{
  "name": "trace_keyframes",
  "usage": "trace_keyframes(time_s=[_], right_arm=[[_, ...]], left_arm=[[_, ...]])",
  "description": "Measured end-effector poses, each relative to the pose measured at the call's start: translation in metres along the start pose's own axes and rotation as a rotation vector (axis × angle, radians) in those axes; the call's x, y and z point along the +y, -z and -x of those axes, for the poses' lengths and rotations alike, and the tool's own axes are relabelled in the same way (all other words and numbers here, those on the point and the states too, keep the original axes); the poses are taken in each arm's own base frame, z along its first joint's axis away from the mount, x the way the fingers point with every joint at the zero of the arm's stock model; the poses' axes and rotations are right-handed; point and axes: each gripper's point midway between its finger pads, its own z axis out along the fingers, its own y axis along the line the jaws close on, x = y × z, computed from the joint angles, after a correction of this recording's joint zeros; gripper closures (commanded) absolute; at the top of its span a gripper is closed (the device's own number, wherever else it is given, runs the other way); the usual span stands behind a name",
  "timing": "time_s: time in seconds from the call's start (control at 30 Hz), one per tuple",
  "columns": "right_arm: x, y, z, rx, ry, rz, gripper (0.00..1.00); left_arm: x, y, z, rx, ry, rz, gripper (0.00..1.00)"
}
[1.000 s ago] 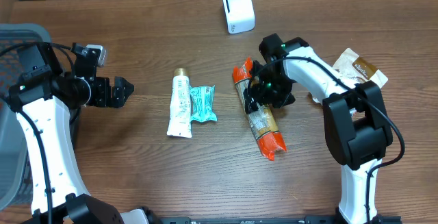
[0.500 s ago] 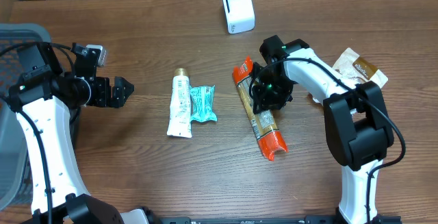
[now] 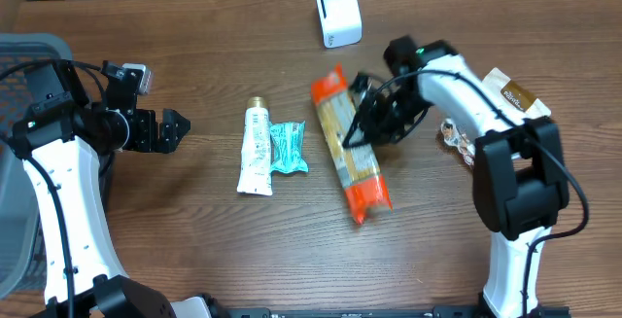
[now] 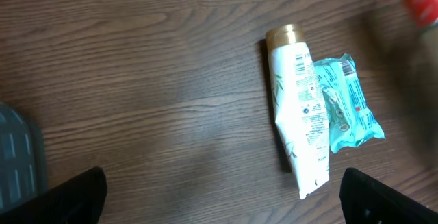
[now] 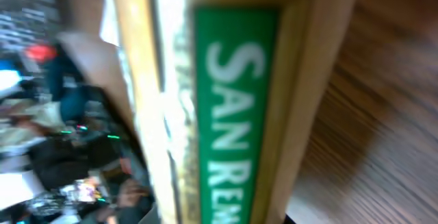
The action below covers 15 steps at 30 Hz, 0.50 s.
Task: Scan the item barcode
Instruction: 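Lift the spaghetti pack and carry it toward the scanner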
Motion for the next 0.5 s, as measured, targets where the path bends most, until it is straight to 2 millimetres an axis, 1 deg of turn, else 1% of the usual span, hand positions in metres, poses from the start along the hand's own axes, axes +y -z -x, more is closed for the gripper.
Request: trace_keyframes(time_s=[0.07,0.17,0.3,0.33,0.37,0.43,0.5], right_arm=[[0.013,0.022,0.009,-0.057,0.008,0.085,0.96],[0.028,0.059,0.021,-0.164,0.029,0.183,0.96],[0.054,0.121,0.031,-0.327,0.077,0.339,0.96],[0.059,0.134,0.032,-0.358,0.087,0.374,0.96],[0.067,0.154,0.031,-0.406,0.101,0.432,0.96],[0.073,0.169,0.031,-0.443,0.112,0.473,0.96],[0.076,0.177,0.031,-0.458,0.115,0.498,0.96]], left_arm=[[0.0,0.0,0.0,0.0,0.0,0.0,0.0],[0.0,0.0,0.0,0.0,0.0,0.0,0.0],[0.0,0.0,0.0,0.0,0.0,0.0,0.0],[0.0,0.0,0.0,0.0,0.0,0.0,0.0],[0.0,0.0,0.0,0.0,0.0,0.0,0.0],[0.0,0.0,0.0,0.0,0.0,0.0,0.0],[0.0,0.0,0.0,0.0,0.0,0.0,0.0]])
